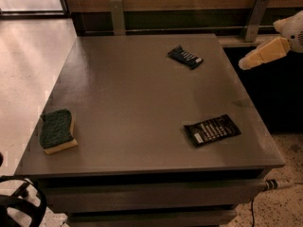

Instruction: Move rxbar blueberry near sponge

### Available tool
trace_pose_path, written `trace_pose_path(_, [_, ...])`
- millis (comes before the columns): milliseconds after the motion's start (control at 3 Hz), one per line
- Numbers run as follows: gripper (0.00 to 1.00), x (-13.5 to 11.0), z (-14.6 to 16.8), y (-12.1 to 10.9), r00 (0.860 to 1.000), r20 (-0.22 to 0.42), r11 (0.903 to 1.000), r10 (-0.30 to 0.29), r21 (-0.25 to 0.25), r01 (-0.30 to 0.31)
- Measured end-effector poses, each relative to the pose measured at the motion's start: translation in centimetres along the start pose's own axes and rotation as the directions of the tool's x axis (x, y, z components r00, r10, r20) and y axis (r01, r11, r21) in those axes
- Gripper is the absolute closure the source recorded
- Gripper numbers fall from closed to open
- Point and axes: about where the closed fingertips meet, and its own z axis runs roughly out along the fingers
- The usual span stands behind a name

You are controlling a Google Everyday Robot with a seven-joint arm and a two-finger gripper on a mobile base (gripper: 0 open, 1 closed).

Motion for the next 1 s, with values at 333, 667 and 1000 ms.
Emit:
trace_pose_path(333, [0.00, -1.1, 3.9, -1.8, 0.991, 0.121, 0.9969, 0.066, -0.051, -0.060])
trace_pose_path(667, [0.00, -1.1, 3.9, -1.8, 0.990, 0.121, 0.9969, 0.066, -0.051, -0.060])
trace_pose_path(1000, [0.00, -1.6, 5.5, -1.5, 0.989, 0.126, 0.9947, 0.082, -0.072, -0.074])
